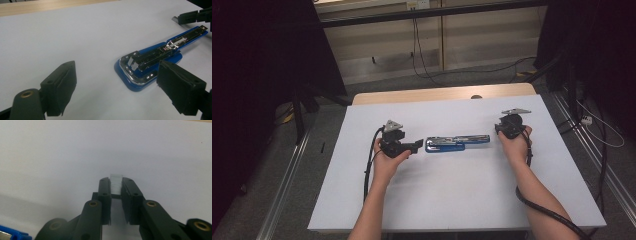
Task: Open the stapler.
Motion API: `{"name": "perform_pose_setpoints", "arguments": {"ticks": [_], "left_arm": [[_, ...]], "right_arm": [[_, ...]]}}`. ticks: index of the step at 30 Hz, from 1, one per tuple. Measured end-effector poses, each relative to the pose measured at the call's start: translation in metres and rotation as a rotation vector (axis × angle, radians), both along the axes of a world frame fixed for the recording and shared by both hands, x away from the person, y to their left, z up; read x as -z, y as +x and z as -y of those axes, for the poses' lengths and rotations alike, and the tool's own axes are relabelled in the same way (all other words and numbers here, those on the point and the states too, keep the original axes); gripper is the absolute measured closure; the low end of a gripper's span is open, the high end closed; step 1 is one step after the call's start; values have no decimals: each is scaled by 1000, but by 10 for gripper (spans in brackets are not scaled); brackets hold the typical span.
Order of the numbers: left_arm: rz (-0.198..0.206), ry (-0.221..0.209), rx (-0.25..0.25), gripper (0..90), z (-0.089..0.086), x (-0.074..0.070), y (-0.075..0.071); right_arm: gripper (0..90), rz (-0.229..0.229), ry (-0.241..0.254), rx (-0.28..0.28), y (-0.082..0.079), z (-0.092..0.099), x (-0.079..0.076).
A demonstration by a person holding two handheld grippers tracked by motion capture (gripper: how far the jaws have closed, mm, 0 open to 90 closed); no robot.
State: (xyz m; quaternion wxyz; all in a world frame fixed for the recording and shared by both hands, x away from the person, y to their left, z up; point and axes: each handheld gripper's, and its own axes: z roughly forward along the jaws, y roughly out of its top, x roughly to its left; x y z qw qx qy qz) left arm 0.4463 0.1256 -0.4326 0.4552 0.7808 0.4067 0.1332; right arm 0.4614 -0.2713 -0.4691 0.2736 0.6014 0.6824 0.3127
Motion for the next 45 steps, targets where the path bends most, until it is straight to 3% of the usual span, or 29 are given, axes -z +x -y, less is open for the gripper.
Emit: {"name": "perform_pose_setpoints", "arguments": {"ticks": [6, 11, 22, 30, 45], "left_arm": [[-1, 1, 0, 166, 0, 0, 0], [-1, -1, -1, 166, 0, 0, 0], [-4, 7, 1, 166, -2, -1, -1], [-2, 9, 6, 160, -3, -2, -3], [-4, 19, -8, 135, -5, -9, -9]], "right_arm": [[787, 1, -1, -13, 0, 1, 0], [716, -2, 15, -18, 3, 2, 0], [787, -5, 4, -31, 5, 1, 0], [790, -12, 15, -45, 6, 4, -1], [790, 12, 56, -107, -15, 16, -21]]}}
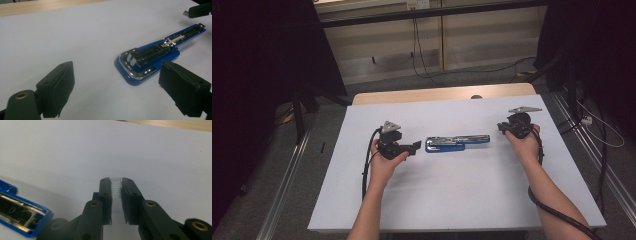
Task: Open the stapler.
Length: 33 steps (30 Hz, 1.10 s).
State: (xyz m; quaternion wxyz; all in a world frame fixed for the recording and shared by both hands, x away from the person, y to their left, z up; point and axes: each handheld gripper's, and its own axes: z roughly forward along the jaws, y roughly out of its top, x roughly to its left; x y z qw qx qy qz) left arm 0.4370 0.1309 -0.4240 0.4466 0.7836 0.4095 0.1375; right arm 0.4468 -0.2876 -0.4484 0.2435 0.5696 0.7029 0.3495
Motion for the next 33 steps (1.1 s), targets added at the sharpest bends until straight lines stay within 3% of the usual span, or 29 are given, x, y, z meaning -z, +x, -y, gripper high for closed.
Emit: {"name": "perform_pose_setpoints", "arguments": {"ticks": [16, 33], "left_arm": [[-18, 0, 3, 104, -10, -5, -8], [-20, 4, 12, 93, -16, -9, -12]], "right_arm": [[790, 31, 8, -92, -12, -10, -27], [790, 46, 2, -179, -16, -23, -42]]}}
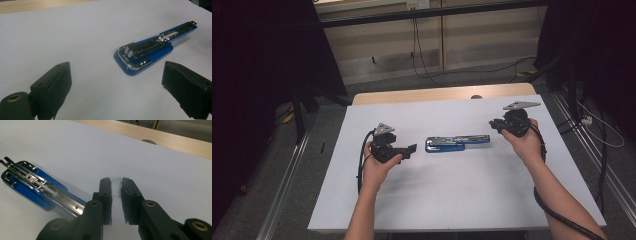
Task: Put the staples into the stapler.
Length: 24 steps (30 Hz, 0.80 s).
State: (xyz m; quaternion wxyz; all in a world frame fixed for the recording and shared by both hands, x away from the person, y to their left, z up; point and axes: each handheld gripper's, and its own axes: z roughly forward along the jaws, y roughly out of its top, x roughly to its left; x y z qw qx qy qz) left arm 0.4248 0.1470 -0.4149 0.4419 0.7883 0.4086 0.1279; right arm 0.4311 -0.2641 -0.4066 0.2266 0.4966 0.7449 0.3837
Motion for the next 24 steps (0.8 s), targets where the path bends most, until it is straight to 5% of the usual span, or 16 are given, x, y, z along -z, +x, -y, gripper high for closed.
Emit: {"name": "perform_pose_setpoints", "arguments": {"ticks": [24], "left_arm": [[-10, -6, -14, 91, -5, 2, -1]], "right_arm": [[790, -7, -8, -195, 10, -38, -9]]}}
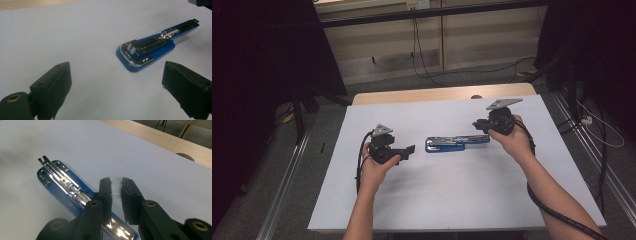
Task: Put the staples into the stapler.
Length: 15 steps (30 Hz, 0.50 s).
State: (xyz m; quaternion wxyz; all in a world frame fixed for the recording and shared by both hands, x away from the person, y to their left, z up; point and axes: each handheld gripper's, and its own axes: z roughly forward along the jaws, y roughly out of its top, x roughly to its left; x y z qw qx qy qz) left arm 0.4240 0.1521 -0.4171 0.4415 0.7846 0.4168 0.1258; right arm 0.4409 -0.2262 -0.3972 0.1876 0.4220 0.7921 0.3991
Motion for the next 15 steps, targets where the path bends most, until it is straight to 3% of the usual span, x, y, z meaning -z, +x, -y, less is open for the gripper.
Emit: {"name": "perform_pose_setpoints", "arguments": {"ticks": [15], "left_arm": [[-8, 6, 3, 91, -1, 3, 1]], "right_arm": [[790, -43, -14, -156, 7, -16, -4]]}}
